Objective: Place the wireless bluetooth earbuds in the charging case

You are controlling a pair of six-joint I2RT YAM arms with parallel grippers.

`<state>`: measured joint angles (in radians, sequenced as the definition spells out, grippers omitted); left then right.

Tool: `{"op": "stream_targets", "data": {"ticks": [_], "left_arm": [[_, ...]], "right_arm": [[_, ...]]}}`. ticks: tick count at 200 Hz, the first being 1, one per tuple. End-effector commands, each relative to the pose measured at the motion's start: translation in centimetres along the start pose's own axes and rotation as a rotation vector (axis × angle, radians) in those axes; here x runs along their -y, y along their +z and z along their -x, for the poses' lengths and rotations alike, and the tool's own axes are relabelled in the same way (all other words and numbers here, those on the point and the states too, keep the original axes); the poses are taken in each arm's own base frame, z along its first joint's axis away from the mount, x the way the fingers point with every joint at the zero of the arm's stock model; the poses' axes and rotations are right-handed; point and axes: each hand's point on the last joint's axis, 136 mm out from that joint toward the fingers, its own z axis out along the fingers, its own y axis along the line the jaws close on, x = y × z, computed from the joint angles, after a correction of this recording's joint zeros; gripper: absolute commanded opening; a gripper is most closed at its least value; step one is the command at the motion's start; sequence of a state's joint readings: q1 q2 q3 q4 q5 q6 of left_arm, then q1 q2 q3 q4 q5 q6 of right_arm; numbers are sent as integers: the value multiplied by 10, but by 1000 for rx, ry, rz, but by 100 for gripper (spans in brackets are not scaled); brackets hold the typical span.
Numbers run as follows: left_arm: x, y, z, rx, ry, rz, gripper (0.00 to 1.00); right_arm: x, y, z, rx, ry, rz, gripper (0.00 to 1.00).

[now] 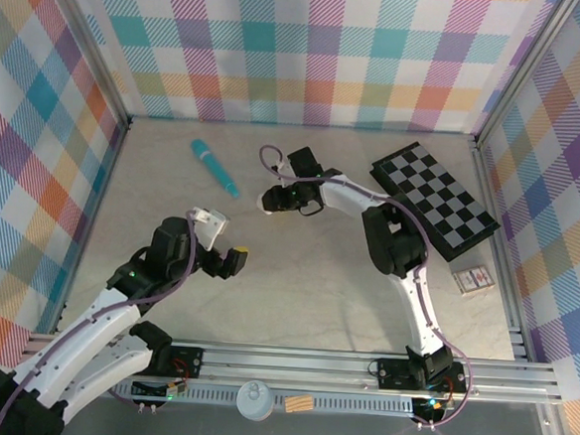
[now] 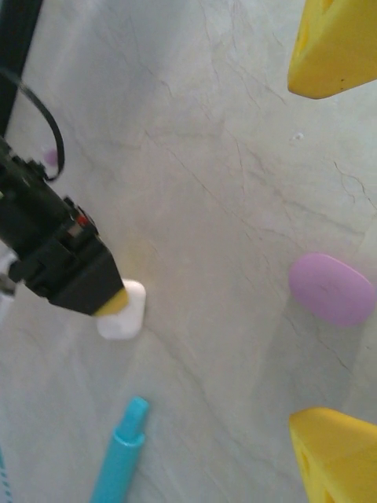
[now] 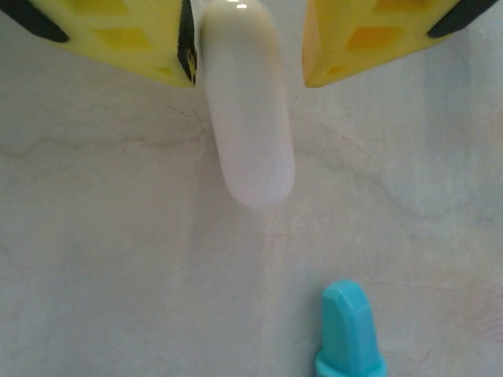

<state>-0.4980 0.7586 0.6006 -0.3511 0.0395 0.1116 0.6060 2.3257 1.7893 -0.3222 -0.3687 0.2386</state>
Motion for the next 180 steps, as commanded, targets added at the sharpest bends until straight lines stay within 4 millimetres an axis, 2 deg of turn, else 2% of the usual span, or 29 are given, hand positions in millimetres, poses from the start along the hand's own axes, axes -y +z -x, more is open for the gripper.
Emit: {"op": "stream_targets", "data": {"ticks": [1,22,49,65,96,123,180], "left_arm": [[-17,-2,-12,-126,-27,106,100],[-15,3,-20,-233,14,85,100],[-12,11,-32,-364,143,42,100],[-12,16,-43,-432,217,18,100],[-17,30,-79,-583,265,11,100],[-25,42,-101,-712,276,39,100],[-25,83,-112,-750,310,12,96]], "right_arm": [[-4,-24,11,49,-55,-29,54],[-18,-52,16,113,-170,-29,64],[-34,-84,6,190,-307,24,73],[-33,-97,-2,197,-331,32,75],[-33,-105,-22,172,-332,50,77],[-36,-108,-34,152,-321,75,77],[-42,-117,-40,139,-330,86,77]]}}
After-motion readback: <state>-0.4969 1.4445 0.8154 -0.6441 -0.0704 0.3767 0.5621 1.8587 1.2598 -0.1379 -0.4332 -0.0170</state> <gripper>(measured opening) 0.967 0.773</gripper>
